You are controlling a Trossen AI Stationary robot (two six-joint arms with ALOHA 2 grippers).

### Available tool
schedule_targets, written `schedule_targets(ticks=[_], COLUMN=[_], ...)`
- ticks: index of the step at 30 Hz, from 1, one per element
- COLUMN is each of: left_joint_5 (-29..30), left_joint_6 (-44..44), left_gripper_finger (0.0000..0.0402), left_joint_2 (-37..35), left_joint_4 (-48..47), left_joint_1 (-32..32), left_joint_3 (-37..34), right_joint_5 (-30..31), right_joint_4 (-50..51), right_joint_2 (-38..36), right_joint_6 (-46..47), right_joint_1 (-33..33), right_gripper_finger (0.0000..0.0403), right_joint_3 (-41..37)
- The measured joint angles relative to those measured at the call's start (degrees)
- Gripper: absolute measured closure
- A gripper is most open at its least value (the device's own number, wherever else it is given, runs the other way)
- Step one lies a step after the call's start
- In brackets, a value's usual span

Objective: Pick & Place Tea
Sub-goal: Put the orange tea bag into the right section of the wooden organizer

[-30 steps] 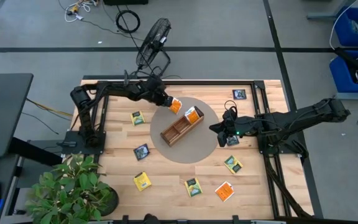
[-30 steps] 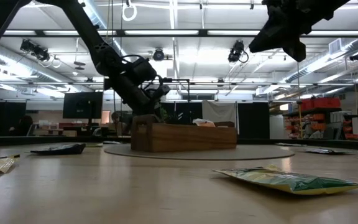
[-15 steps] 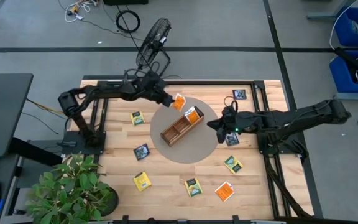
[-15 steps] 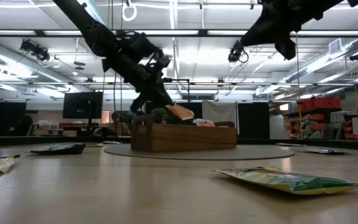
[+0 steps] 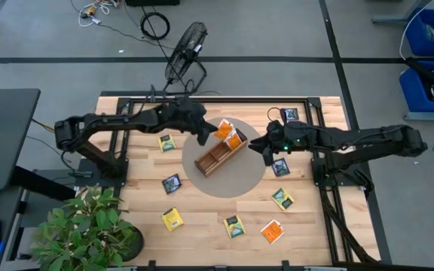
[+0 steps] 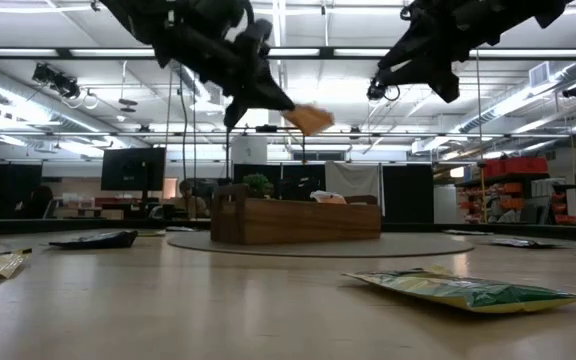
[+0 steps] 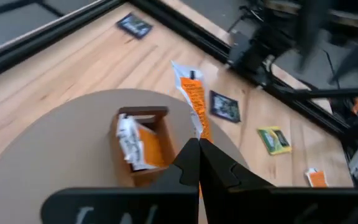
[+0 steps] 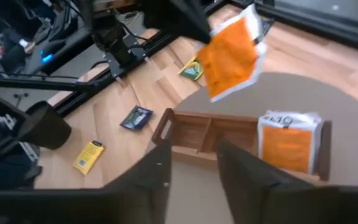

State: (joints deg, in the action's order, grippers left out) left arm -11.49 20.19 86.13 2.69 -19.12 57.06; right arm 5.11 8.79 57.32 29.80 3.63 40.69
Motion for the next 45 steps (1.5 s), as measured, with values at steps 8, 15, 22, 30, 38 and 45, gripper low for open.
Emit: schedule_targets(ticks=[8, 15, 22, 30, 38, 45], left_joint_5=[3.78, 7.55, 7.53, 9.19, 9.32, 9.39], left_joint_6=[-3.76, -5.35, -8.04, -7.36, -7.4, -7.44], left_gripper_finger=[0.0401, 0.0401, 0.0401, 0.0401, 0.0401, 0.0401], left_joint_2=[-0.33, -0.33, -0.31, -0.31, -0.31, -0.31], left_joint_4=[0.01, 0.57, 2.98, 3.75, 3.68, 3.73], left_joint_1=[6.65, 8.59, 10.8, 12.02, 11.91, 11.91], left_joint_3=[0.02, 0.02, 0.02, 0.02, 0.02, 0.02], right_joint_5=[-0.46, -8.06, -10.68, -14.4, -16.39, -18.25], right_joint_4=[-2.31, -5.22, -6.88, -2.83, -3.05, -2.9], right_joint_2=[0.02, 0.67, 4.68, 10.78, 13.27, 13.55], right_joint_6=[-3.71, -3.63, -3.86, -6.78, -7.82, -7.35], right_joint_1=[3.08, 5.5, 6.48, 7.73, 7.79, 7.86], right_gripper_finger=[0.0196, 0.0195, 0.0195, 0.0195, 0.0199, 0.0262], right_joint_3=[0.0, 0.0, 2.1, 7.83, 9.11, 9.12])
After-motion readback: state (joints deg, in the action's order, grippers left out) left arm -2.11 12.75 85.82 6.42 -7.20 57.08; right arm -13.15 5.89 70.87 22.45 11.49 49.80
